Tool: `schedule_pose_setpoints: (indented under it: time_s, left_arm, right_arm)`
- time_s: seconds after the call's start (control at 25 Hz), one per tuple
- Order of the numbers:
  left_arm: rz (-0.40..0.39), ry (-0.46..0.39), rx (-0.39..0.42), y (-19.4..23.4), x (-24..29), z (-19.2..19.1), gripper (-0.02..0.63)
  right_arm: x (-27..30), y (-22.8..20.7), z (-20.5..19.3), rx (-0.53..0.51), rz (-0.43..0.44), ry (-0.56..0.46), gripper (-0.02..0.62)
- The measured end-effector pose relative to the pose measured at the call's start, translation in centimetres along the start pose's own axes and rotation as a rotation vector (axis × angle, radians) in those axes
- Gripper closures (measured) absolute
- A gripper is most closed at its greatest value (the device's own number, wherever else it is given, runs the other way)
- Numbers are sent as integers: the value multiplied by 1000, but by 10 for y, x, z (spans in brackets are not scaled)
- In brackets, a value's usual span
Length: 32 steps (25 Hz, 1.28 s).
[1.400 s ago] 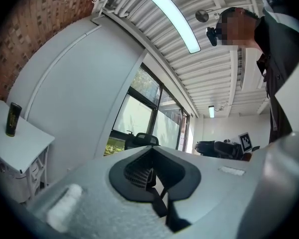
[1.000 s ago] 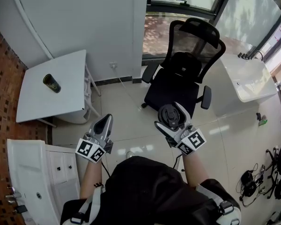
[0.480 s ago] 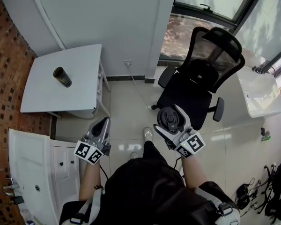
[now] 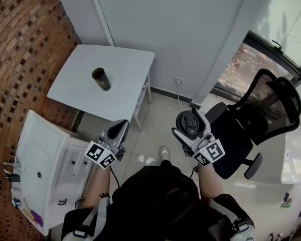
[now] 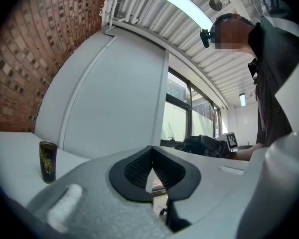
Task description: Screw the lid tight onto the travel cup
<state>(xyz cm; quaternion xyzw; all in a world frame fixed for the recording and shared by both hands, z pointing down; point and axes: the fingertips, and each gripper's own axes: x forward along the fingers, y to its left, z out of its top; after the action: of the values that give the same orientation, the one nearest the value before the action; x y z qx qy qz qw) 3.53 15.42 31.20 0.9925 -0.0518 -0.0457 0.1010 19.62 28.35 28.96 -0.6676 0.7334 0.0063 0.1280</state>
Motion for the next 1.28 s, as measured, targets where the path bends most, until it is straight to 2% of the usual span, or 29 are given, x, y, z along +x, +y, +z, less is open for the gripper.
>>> schedule_pose_setpoints:
  time_s: [0.24, 0.4, 0.52, 0.76, 1.04, 1.28]
  left_arm:
    - [88, -25, 82, 38, 36, 26, 603]
    - [238, -67, 64, 67, 29, 28, 603]
    - [338, -91, 34, 86, 13, 27, 604]
    - [427, -88, 2, 126, -20, 22, 603]
    - [436, -90, -5, 184, -40, 29, 603]
    - [438, -97, 16, 222, -59, 41, 603]
  right_arm:
    - [93, -29, 1, -9, 222, 9, 117]
    - [139, -31, -2, -22, 373, 47, 117]
    - [171, -29, -9, -17, 449, 82, 117]
    - [221, -13, -32, 12, 519, 115, 117]
    - [279, 5, -50, 51, 527, 107, 116]
    - [325, 27, -59, 27, 550, 106, 117]
